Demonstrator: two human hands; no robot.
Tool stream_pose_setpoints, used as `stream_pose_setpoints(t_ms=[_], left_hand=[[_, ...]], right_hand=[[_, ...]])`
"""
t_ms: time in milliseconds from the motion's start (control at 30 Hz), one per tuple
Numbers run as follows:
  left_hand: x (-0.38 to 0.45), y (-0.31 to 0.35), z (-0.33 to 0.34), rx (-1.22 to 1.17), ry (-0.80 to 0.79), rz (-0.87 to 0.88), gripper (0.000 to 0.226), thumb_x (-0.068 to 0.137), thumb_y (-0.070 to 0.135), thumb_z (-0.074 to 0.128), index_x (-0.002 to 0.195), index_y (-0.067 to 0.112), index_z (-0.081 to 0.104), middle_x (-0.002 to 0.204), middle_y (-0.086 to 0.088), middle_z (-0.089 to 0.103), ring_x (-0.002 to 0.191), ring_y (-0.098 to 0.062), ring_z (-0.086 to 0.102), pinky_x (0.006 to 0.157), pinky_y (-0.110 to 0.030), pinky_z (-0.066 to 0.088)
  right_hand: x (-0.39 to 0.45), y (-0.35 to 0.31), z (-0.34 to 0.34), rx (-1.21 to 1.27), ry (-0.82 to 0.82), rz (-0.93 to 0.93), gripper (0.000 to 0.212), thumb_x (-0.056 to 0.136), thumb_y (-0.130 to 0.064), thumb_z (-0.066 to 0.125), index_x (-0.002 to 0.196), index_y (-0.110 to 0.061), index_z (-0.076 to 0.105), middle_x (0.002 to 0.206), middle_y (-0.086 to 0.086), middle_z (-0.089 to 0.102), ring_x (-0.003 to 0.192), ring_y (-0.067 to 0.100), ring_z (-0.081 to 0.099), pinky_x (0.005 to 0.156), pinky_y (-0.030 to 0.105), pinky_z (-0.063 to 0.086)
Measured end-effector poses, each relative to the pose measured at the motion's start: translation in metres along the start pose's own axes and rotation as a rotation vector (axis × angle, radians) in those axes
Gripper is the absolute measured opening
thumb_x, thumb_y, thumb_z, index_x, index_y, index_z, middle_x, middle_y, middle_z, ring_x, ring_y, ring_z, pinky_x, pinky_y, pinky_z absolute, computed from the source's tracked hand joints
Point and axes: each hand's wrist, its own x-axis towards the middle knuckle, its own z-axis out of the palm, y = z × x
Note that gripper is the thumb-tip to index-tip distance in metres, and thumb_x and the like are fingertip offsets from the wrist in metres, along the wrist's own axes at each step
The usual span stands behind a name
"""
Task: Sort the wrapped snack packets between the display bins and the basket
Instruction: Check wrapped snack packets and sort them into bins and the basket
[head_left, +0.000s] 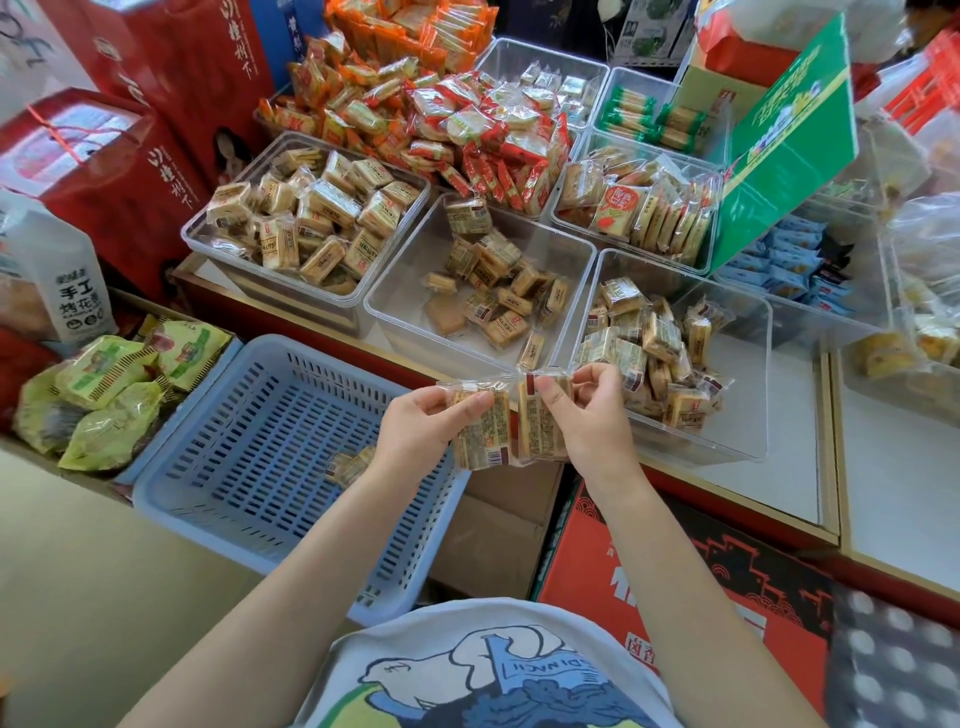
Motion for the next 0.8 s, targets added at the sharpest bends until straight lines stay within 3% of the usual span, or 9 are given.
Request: stream_pose_setpoints(t_ms=[100, 200, 300, 367, 467, 533, 600, 700, 800], left_hand=[[0.000, -0.002, 0.001, -0.001, 0.015, -0.002, 0.080, 0.066, 0.072, 0.077, 0.096, -0.003, 0.071, 0.081, -0.018, 0.069, 0.063, -0.023, 0.050, 0.054, -0.029, 0.040], [0.003, -0.003, 0.007, 0.000, 0.034, -0.074, 0.058, 0.085, 0.057, 0.073, 0.096, 0.000, 0.073, 0.088, -0.010, 0.076, 0.083, -0.028, 0.072, 0.075, -0.042, 0.057], [0.011, -0.006, 0.019, -0.019, -0.022, -0.145, 0.060, 0.094, 0.054, 0.065, 0.109, -0.004, 0.064, 0.095, -0.012, 0.076, 0.090, -0.028, 0.075, 0.081, -0.041, 0.059], [0.016, -0.007, 0.032, -0.036, -0.085, -0.178, 0.053, 0.096, 0.051, 0.063, 0.113, 0.001, 0.063, 0.100, -0.011, 0.077, 0.091, -0.029, 0.075, 0.088, -0.050, 0.061], [0.020, -0.002, 0.053, -0.055, -0.163, -0.196, 0.039, 0.098, 0.046, 0.063, 0.111, 0.010, 0.063, 0.105, -0.022, 0.074, 0.096, -0.045, 0.072, 0.086, -0.062, 0.058], [0.023, 0.007, 0.067, -0.096, -0.191, -0.215, 0.036, 0.099, 0.043, 0.062, 0.114, 0.010, 0.064, 0.110, -0.028, 0.071, 0.100, -0.050, 0.068, 0.089, -0.062, 0.057], [0.027, 0.018, 0.082, -0.133, -0.212, -0.219, 0.038, 0.098, 0.043, 0.063, 0.117, 0.009, 0.063, 0.112, -0.031, 0.069, 0.103, -0.050, 0.066, 0.092, -0.062, 0.055], [0.033, 0.032, 0.108, -0.161, -0.299, -0.149, 0.059, 0.081, 0.058, 0.077, 0.119, 0.015, 0.063, 0.109, -0.014, 0.075, 0.101, -0.039, 0.072, 0.090, -0.060, 0.055], [0.046, 0.043, 0.138, -0.138, -0.408, -0.104, 0.069, 0.076, 0.066, 0.077, 0.124, 0.019, 0.063, 0.106, -0.004, 0.076, 0.097, -0.026, 0.073, 0.073, -0.040, 0.061]], right_hand=[[0.000, 0.001, -0.001, 0.029, 0.023, -0.001, 0.039, 0.095, -0.035, 0.069, 0.113, -0.013, 0.042, 0.108, 0.011, 0.055, 0.093, 0.018, 0.058, 0.083, 0.039, 0.054], [0.002, 0.008, -0.006, 0.077, 0.073, 0.011, 0.039, 0.094, -0.039, 0.070, 0.112, -0.018, 0.043, 0.117, 0.016, 0.057, 0.106, 0.029, 0.061, 0.086, 0.042, 0.055], [0.003, 0.015, -0.014, 0.100, 0.054, 0.045, 0.033, 0.092, -0.044, 0.070, 0.104, -0.028, 0.043, 0.118, 0.015, 0.058, 0.108, 0.031, 0.062, 0.091, 0.049, 0.056], [0.003, 0.019, -0.019, 0.134, 0.020, 0.084, 0.029, 0.094, -0.040, 0.069, 0.104, -0.030, 0.044, 0.115, 0.010, 0.059, 0.106, 0.027, 0.064, 0.093, 0.050, 0.056], [0.008, 0.023, -0.032, 0.164, -0.038, 0.128, 0.032, 0.093, -0.034, 0.073, 0.113, -0.030, 0.047, 0.119, 0.006, 0.058, 0.111, 0.023, 0.063, 0.097, 0.048, 0.055], [0.012, 0.023, -0.046, 0.168, -0.065, 0.117, 0.033, 0.094, -0.025, 0.073, 0.118, -0.030, 0.051, 0.121, 0.002, 0.056, 0.113, 0.017, 0.061, 0.097, 0.040, 0.055], [0.017, 0.025, -0.060, 0.171, -0.073, 0.095, 0.034, 0.094, -0.021, 0.072, 0.121, -0.033, 0.056, 0.123, 0.002, 0.057, 0.115, 0.017, 0.061, 0.097, 0.041, 0.057], [0.026, 0.026, -0.082, 0.198, -0.116, 0.082, 0.036, 0.097, -0.029, 0.069, 0.128, -0.044, 0.058, 0.127, 0.005, 0.061, 0.112, 0.017, 0.066, 0.089, 0.036, 0.060], [0.040, 0.029, -0.106, 0.267, -0.129, 0.141, 0.036, 0.097, -0.036, 0.065, 0.126, -0.054, 0.054, 0.121, 0.002, 0.068, 0.104, 0.011, 0.072, 0.080, 0.025, 0.060]])
